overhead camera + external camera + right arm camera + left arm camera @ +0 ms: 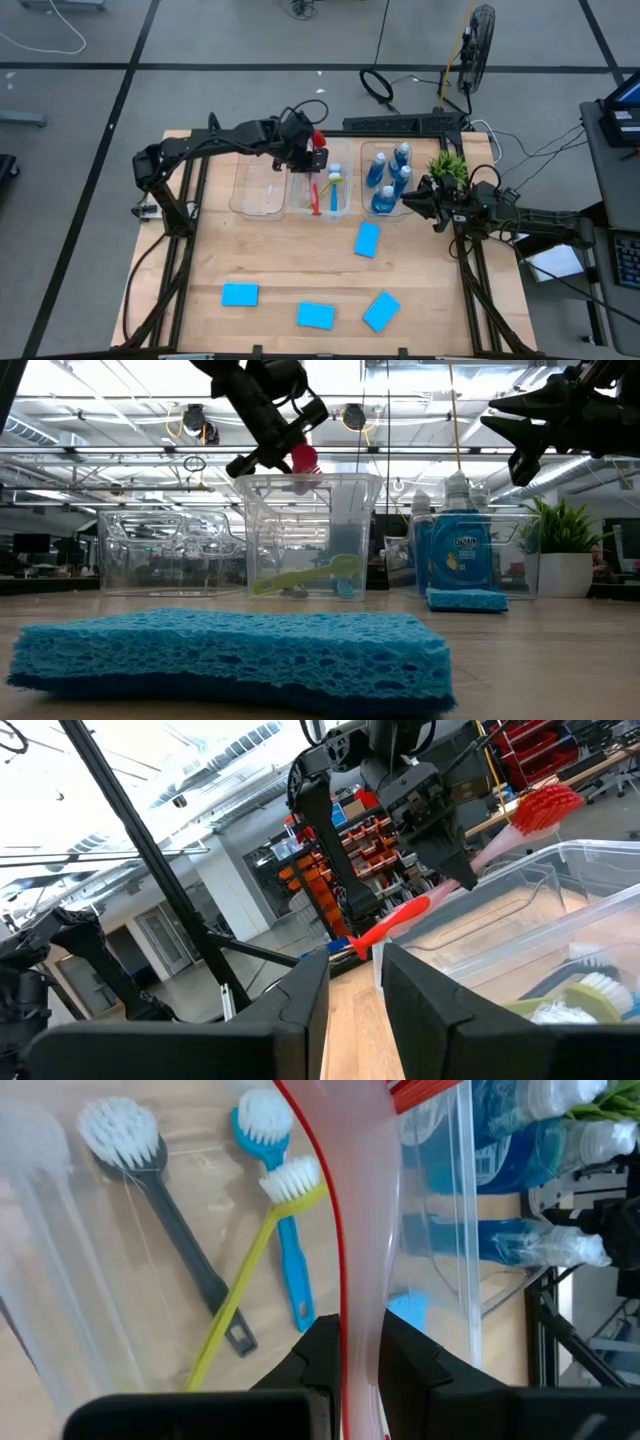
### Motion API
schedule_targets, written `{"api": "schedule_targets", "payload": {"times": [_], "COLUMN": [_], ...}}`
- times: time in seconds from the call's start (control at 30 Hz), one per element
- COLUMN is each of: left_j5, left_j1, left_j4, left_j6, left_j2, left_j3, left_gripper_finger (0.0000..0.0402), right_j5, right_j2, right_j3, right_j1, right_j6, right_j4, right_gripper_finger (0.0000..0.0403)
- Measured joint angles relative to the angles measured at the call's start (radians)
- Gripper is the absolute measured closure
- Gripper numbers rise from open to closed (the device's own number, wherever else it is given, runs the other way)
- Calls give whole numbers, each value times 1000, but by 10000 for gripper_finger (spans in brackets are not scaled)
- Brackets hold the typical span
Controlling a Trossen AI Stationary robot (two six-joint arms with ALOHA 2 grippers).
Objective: Pick & Place Kitchen Sink Supplies
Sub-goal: Put the orange dishwashing brush into the transparent white bin
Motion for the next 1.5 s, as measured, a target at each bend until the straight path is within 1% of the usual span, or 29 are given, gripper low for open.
{"api": "schedule_targets", "payload": {"times": [0.17, 0.3, 0.4, 0.47, 0.6, 0.77, 0.83, 1.0, 1.1, 1.23, 1.4, 1.5], "left_j5": [-78, -154, -171, -202, -208, -211, -228, -333, -370, -374, -377, -367], "left_j1": [-1, -1, 3, 3, -3, -11, -10, 4, 11, -9, -39, -56], "left_j4": [14, 110, 194, 210, 208, 285, 309, 332, 333, 283, 296, 265], "left_j6": [14, 20, 24, 27, 5, 1, 3, 44, 65, 66, 70, 72], "left_j2": [0, 0, 0, 0, 0, 0, 0, -5, -4, 40, 75, 79], "left_j3": [0, 0, 0, 0, 0, 0, 0, 0, 0, -2, 0, -2], "left_gripper_finger": [360, 360, 360, 360, 360, 360, 360, 360, 360, 360, 360, 360], "right_j5": [0, 0, 0, 0, 0, 0, -2, -3, -3, -4, -3, -3], "right_j2": [0, 0, 0, 0, 0, 0, 0, 0, 0, 0, 0, 0], "right_j3": [0, 0, 0, 0, 0, 0, 0, 0, 0, 0, 0, 0], "right_j1": [0, 0, 0, 0, 0, 0, 0, 0, 0, 0, 0, 0], "right_j6": [0, 0, 0, 0, 0, 0, 0, 0, 0, 0, 0, 0], "right_j4": [0, 0, 0, 0, 0, 0, 0, 0, 0, 0, -3, -4], "right_gripper_finger": [316, 316, 316, 316, 316, 316, 316, 316, 316, 316, 316, 316]}}
